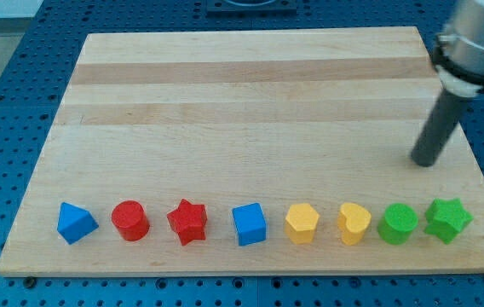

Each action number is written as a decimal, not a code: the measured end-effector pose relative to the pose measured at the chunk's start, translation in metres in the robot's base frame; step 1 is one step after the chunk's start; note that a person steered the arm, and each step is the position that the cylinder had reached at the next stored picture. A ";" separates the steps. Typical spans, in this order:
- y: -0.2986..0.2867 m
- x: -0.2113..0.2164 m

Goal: Point at the green star

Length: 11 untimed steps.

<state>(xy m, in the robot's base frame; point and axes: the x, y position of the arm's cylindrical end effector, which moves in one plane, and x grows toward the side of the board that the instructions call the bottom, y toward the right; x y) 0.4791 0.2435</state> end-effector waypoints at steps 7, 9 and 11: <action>0.031 0.139; -0.017 0.139; -0.018 0.127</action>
